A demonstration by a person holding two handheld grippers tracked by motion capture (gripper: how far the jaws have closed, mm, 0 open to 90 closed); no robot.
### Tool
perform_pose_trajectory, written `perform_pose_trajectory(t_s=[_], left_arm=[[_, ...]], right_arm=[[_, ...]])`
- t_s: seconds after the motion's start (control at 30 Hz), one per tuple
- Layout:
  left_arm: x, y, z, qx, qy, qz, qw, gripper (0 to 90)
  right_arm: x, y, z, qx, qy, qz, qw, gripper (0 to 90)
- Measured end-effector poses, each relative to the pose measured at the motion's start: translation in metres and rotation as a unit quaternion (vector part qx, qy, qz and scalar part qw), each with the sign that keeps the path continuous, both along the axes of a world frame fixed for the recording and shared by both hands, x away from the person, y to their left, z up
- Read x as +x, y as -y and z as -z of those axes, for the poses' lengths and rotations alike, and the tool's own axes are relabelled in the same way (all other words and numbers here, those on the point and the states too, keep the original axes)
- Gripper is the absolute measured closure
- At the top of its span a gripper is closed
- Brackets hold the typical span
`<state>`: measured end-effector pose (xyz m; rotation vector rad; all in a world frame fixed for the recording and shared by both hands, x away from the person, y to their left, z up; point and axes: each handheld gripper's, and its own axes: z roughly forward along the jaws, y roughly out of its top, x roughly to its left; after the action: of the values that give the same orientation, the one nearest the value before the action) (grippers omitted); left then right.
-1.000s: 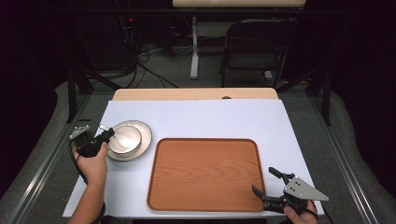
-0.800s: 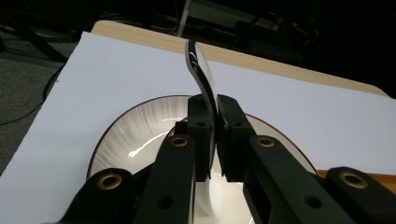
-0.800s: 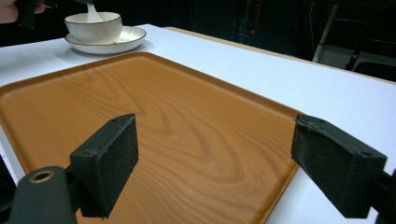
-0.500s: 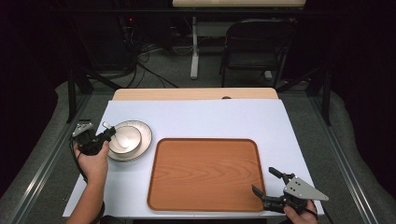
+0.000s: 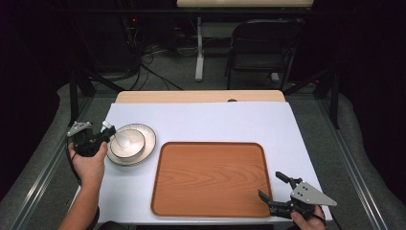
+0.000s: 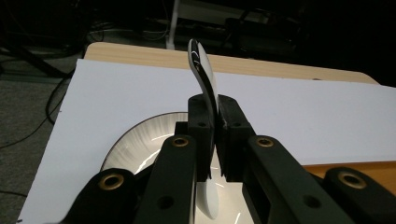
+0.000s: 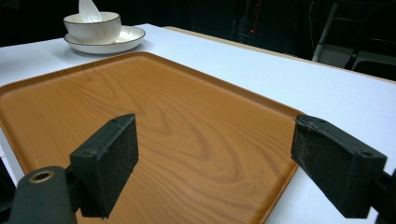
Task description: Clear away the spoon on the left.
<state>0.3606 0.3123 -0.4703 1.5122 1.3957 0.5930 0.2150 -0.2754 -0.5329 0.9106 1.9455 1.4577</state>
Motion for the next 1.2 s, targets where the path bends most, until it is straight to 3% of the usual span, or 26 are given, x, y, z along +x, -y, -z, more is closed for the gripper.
perform_pose_trajectory(t_s=[0.4,0.73,1.2], left_arm=[[-0.011,0.006,-0.030,0.024,0.010,0.045,0.9987,85.4],[-0.021,0.015,-0.040,0.036,0.009,0.082,0.9959,85.4],[-0.031,0.031,-0.049,0.035,0.010,0.127,0.9912,85.4]], right_arm=[[0.000,0.000,0.000,-0.001,0.003,0.001,1.0000,14.4],[0.000,0.000,0.000,-0.002,0.003,0.000,1.0000,14.4],[0.000,0.000,0.000,-0.002,0.004,0.001,1.0000,14.4]])
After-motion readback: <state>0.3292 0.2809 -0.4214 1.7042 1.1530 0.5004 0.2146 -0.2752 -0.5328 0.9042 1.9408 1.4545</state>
